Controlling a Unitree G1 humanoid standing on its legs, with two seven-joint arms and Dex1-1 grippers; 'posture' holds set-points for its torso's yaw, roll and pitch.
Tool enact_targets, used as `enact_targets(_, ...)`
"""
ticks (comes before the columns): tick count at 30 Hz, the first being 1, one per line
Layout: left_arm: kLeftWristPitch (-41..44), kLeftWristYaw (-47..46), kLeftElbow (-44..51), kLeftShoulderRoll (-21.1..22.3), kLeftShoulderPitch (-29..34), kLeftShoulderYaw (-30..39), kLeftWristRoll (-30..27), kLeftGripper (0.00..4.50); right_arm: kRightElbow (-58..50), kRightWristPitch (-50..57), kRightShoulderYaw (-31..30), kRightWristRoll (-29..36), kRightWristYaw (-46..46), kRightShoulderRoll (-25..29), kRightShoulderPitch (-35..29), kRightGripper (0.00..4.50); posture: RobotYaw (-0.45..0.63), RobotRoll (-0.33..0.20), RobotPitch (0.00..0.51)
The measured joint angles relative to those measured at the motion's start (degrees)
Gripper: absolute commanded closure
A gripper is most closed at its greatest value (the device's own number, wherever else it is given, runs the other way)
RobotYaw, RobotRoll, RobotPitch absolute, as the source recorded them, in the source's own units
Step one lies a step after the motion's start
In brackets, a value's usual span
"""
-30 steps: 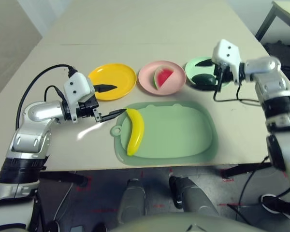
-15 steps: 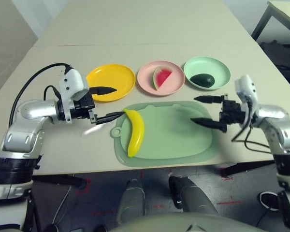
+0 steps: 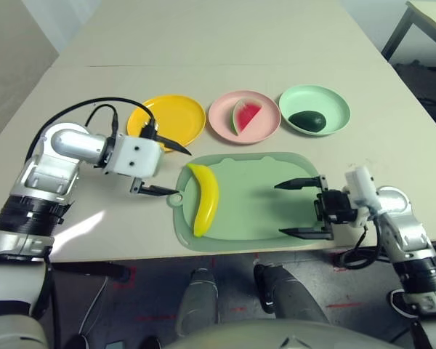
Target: Place the fruits into color-matched plates.
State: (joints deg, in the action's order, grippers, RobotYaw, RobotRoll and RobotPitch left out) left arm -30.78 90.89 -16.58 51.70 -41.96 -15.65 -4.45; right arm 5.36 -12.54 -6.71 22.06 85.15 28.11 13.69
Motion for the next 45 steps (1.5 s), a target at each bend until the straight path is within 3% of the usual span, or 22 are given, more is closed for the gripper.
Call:
enact_targets(6,-4.6,1.0,-4.8,-4.3,-6.9,-6.3,0.4,0.0,0.9,-1.4,-1.4,-0.7,-2.6,-0.9,0.3,0.03,-0.07,0.0,0.196)
enact_targets(15,-7.3,1.1,-13.8,-5.6,-12.0,-16.8,2.2,0.0,0.8,-1.9,-1.9,-1.5,-6.7,-1.1,0.9,0.03,-0.09,0.0,0.191)
enact_targets(26,-8.3,1.2,-15.3,-8.3,-13.1,-21.2,1.2,0.0,0.8,-3.3,-2.5,-1.8,-7.8,-1.0,1.0,0.03,-0.11,0.0,0.185)
enact_targets(30,-4.0,1.2,-11.8,-7.5,-11.5,-22.0,-2.1,0.89,0.9,-4.0,-3.0,-2.3,-8.0,-1.0,1.0,0.0,-0.11,0.0,0.183)
enact_targets(33,-1.9,1.2,-10.0,-5.6,-11.1,-23.2,-3.0,1.91,0.9,-4.1,-3.1,-2.4,-8.7,-1.0,1.0,0.0,-0.11,0.0,0.181)
enact_targets(37,-0.6,1.2,-9.3,-4.0,-11.0,-23.5,-3.5,2.92,0.9,-4.3,-3.5,-2.4,-9.1,-1.0,1.1,0.0,-0.11,0.0,0.18)
enact_targets(45,4.1,1.4,-8.0,-2.7,-10.6,-21.2,-5.7,2.92,1.9,-4.4,-3.6,-2.5,-9.9,-1.0,2.1,0.0,-0.1,0.0,0.186)
